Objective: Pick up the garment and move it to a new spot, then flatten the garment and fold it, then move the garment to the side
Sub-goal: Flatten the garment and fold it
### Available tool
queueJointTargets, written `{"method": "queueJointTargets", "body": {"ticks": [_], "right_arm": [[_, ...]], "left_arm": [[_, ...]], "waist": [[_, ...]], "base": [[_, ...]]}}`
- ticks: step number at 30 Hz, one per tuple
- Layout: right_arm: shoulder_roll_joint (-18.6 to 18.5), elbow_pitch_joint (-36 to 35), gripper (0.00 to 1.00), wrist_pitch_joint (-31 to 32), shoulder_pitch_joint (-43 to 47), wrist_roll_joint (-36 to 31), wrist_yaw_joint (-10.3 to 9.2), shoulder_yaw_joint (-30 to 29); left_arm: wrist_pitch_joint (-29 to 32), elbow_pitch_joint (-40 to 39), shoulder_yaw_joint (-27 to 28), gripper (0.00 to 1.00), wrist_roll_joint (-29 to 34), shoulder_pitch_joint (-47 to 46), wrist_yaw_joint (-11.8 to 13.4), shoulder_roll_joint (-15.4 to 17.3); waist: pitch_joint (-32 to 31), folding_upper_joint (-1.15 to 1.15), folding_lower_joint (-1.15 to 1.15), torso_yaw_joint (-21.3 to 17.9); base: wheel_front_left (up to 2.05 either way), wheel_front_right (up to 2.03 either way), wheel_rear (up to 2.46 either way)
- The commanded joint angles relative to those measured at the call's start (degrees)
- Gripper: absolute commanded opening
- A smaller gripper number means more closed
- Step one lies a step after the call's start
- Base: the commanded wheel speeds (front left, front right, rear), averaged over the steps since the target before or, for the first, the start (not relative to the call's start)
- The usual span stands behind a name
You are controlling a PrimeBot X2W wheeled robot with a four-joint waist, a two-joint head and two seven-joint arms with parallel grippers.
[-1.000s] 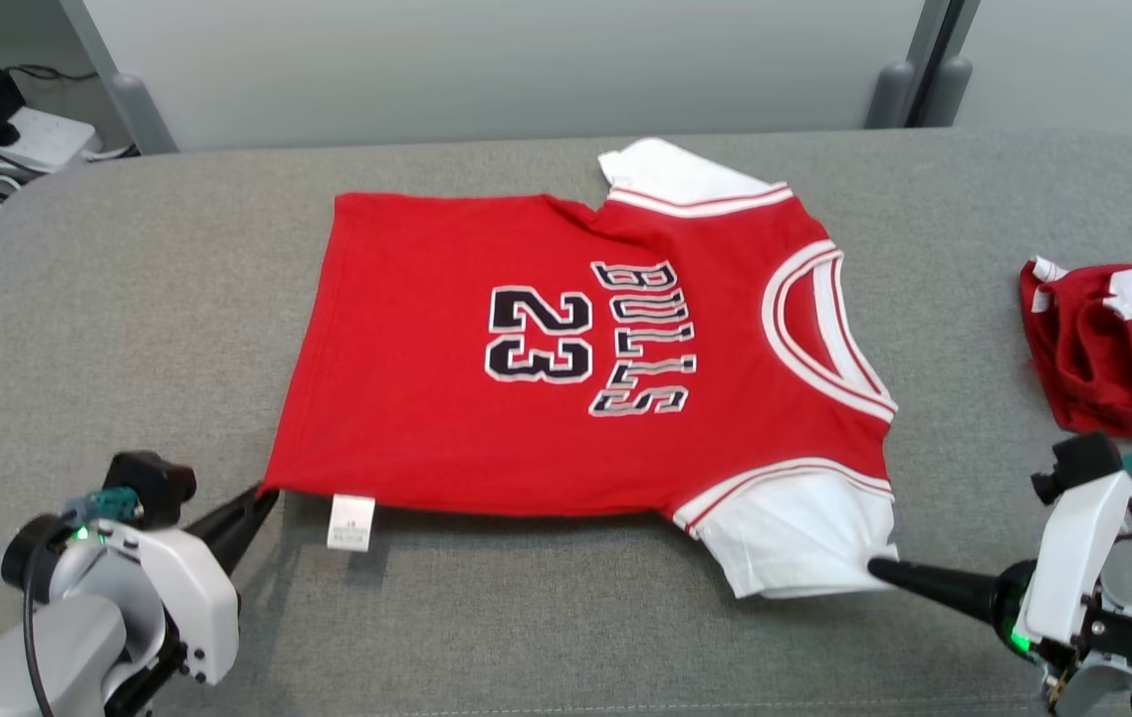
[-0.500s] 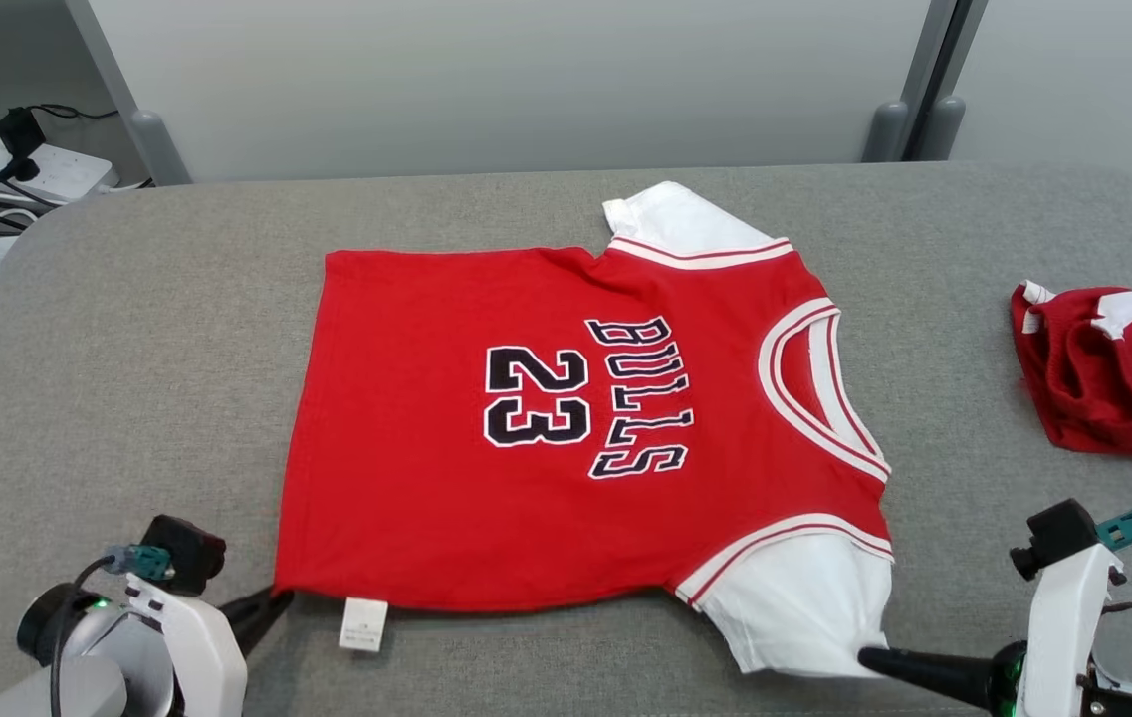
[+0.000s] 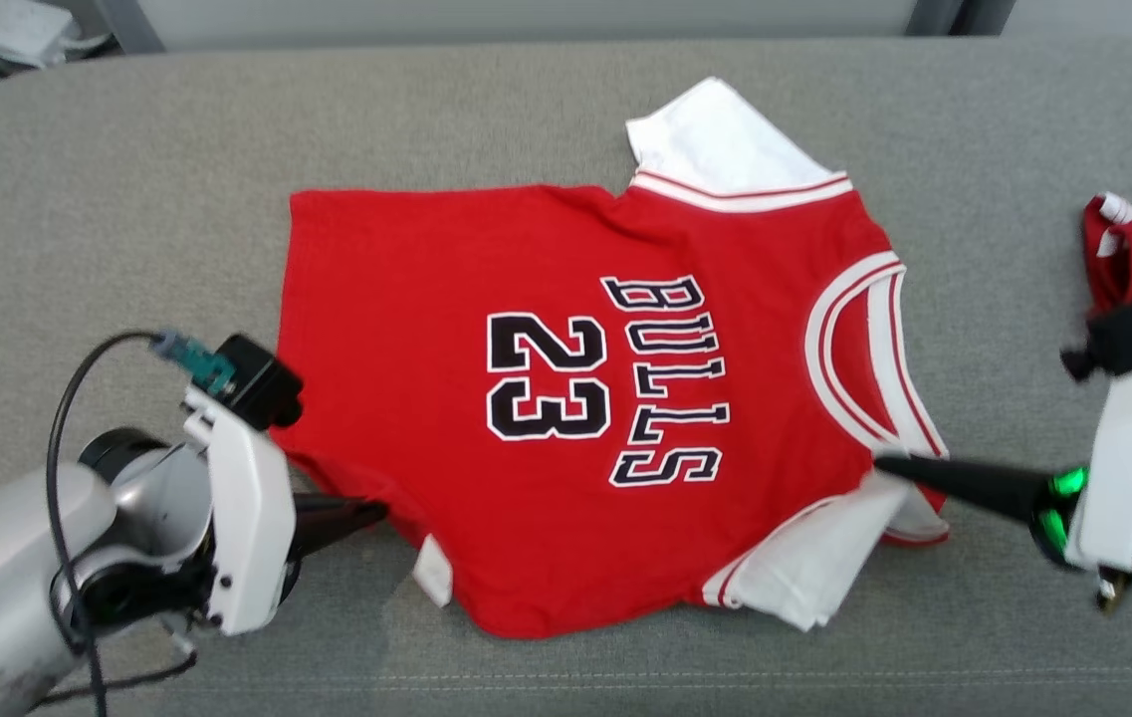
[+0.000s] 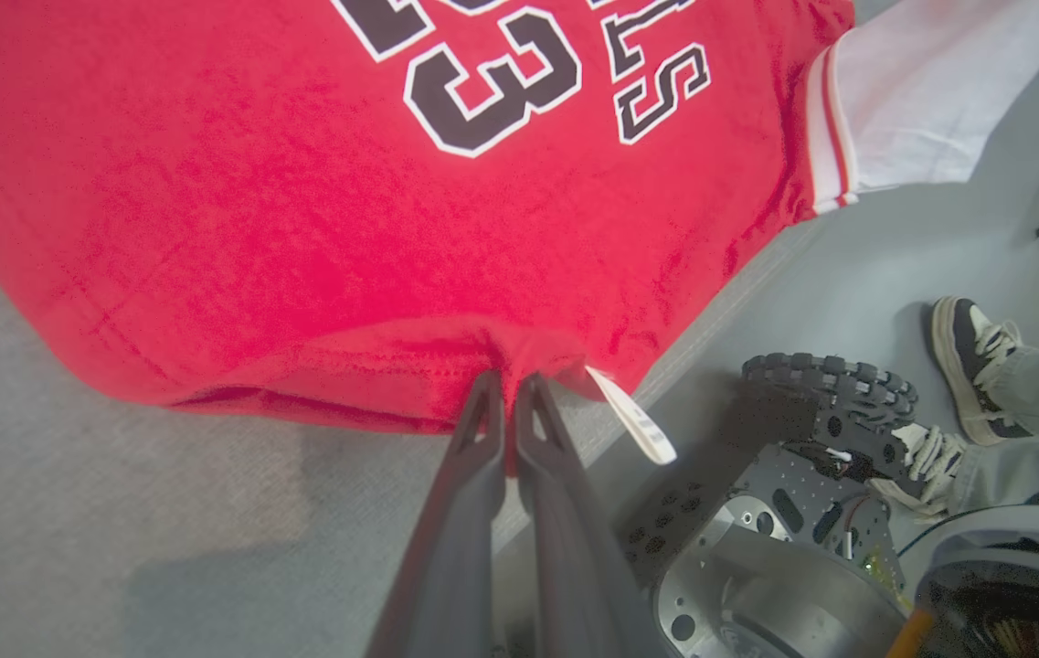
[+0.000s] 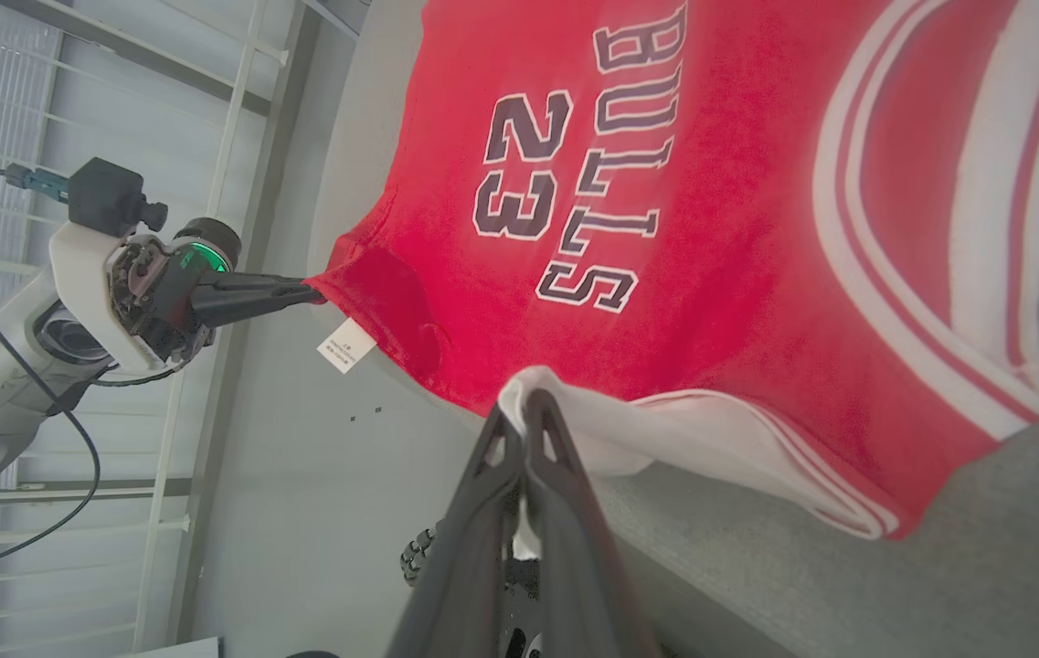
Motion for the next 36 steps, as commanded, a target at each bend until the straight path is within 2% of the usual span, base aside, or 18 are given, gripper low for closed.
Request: {"method": "queueJointTargets", "body": {"ticks": [1, 3, 5, 6, 7, 8, 9, 11, 14, 18, 23, 27, 30, 35, 36], "right_arm": [[1.54, 1.59, 0.00, 0.57, -8.74, -3.96, 0.26, 0.27], [6.03, 7.14, 0.00, 0.66, -17.94, -8.30, 0.26, -0.37], [11.12, 13.27, 0.00, -3.08, -30.03, -13.97, 0.26, -3.71], [15.05, 17.89, 0.00, -14.26, -45.02, -22.07, 0.26, -9.64], [16.23, 19.93, 0.00, -21.54, -52.67, -25.82, 0.26, -13.03], [17.10, 22.11, 0.00, -29.73, -59.72, -29.47, 0.26, -16.74], [17.51, 23.95, 0.00, -36.35, -65.50, -32.29, 0.26, -18.45], [18.15, 28.88, 0.00, -42.55, -72.44, -33.84, 0.26, -19.56], [17.91, 33.93, 0.00, -43.49, -74.92, -33.35, 0.26, -17.20], [17.02, 36.41, 0.00, -42.60, -74.75, -31.39, 0.26, -15.98], [16.37, 37.21, 0.00, -38.66, -72.13, -25.71, 0.26, -14.02], [15.57, 35.27, 0.00, -29.12, -65.22, -19.49, 0.26, -10.15], [13.39, 30.82, 0.00, -20.48, -57.68, -14.11, 0.26, -7.19], [8.22, 21.62, 0.00, -9.60, -43.55, -6.97, 0.26, -5.50], [6.15, 15.95, 0.00, -4.10, -28.32, -4.20, 0.26, -5.12]], "left_arm": [[3.36, 0.61, 4.28, 0.00, -5.34, -5.12, 0.01, -0.90], [7.84, 4.23, 5.99, 0.00, -9.34, -9.44, 0.86, -3.96], [7.50, 9.19, 9.11, 0.00, -8.23, -16.50, 1.91, -7.10], [-4.60, 13.61, 13.96, 0.00, 3.53, -28.22, 1.49, -9.44], [-15.26, 15.77, 16.81, 0.00, 12.21, -34.87, 1.81, -10.29], [-26.09, 17.71, 19.46, 0.00, 19.37, -40.21, 3.08, -11.50], [-32.23, 20.38, 21.59, 0.00, 20.89, -42.55, 3.75, -13.62], [-37.78, 25.37, 21.54, 0.00, 24.32, -45.79, 3.14, -16.42], [-39.20, 31.86, 19.52, 0.00, 25.43, -46.34, 1.27, -18.30], [-39.90, 36.67, 18.71, 0.00, 24.57, -45.28, 0.48, -18.27], [-40.68, 41.80, 17.10, 0.00, 22.92, -42.15, 0.07, -16.70], [-41.25, 41.63, 14.20, 0.00, 20.43, -36.59, 0.04, -15.54], [-41.61, 39.62, 13.61, 0.00, 18.72, -31.97, 0.03, -14.52], [-41.67, 33.34, 17.99, 0.00, 20.71, -22.41, 0.02, -12.89], [-41.68, 30.17, 21.80, 0.00, 23.98, -9.29, 0.02, -13.08]], "waist": [[7.94, 0.00, 0.00, -0.20], [11.95, 0.00, 0.00, -0.69], [16.04, 0.00, 0.00, -1.27], [19.94, 0.00, 0.00, -1.93], [21.49, 0.00, 0.00, -2.17], [22.38, 0.00, 0.00, -2.40], [22.52, 0.00, 0.00, -2.38], [21.78, 0.00, 0.00, -2.34], [20.67, 0.00, 0.00, -3.16], [21.93, 0.00, 0.00, -4.54], [25.15, 0.00, 0.00, -6.91], [25.64, 0.00, 0.00, -7.78], [24.83, 0.00, 0.00, -7.59], [21.41, 0.00, 0.00, -6.33], [14.26, 0.00, 0.00, -4.72]], "base": [[0.00, 0.00, 0.00], [0.00, 0.00, 0.00], [0.00, 0.00, 0.00], [0.00, 0.00, 0.00], [0.00, 0.00, 0.00], [0.00, 0.00, 0.00], [0.00, 0.00, 0.00], [0.00, 0.00, 0.00], [0.00, 0.00, 0.00], [0.00, 0.00, 0.00], [0.00, 0.00, 0.00], [0.00, 0.00, 0.00], [0.00, 0.00, 0.00], [0.00, 0.00, 0.00], [0.00, 0.00, 0.00]]}}
